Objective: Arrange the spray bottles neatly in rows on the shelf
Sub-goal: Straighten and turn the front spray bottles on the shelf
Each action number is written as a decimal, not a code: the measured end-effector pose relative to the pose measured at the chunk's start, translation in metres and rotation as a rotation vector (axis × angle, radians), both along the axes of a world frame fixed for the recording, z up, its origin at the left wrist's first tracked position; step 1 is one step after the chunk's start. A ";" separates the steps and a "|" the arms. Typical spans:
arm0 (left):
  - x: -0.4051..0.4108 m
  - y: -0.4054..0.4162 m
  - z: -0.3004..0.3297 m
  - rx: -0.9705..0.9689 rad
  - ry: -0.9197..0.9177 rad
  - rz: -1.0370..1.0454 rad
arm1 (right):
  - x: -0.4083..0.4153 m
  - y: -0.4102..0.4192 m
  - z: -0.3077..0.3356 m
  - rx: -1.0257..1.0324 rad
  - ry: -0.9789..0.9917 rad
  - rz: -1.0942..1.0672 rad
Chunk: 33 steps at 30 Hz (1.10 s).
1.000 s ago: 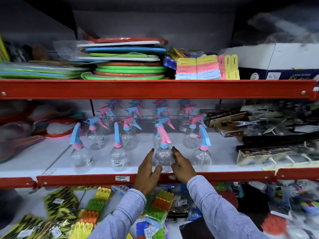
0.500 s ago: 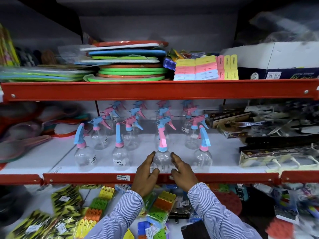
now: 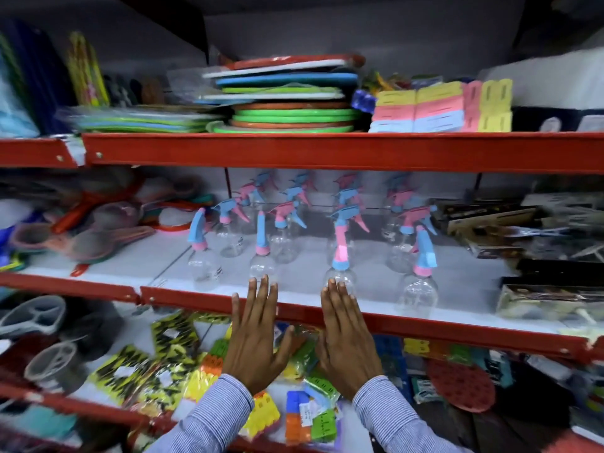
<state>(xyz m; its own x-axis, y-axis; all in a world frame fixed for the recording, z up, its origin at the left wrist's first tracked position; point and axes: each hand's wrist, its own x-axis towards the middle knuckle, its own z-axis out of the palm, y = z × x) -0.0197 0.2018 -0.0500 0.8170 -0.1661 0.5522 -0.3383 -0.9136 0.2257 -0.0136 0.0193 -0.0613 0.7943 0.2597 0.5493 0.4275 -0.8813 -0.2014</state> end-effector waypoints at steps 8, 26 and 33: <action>0.002 0.057 -0.002 0.022 0.068 0.078 | 0.015 0.064 0.010 -0.007 0.034 0.067; 0.090 0.095 0.021 -0.547 0.387 -0.313 | 0.085 0.128 0.037 0.626 0.454 -0.090; 0.090 0.088 0.029 -0.603 0.365 -0.336 | 0.088 0.124 0.042 0.631 0.481 -0.038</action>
<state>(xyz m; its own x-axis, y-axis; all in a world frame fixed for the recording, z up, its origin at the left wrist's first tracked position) 0.0699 0.2894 -0.0210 0.9233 -0.1940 0.3314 -0.3840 -0.4594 0.8010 0.0743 0.1428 -0.0192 0.9839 -0.0180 0.1779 0.1387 -0.5510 -0.8229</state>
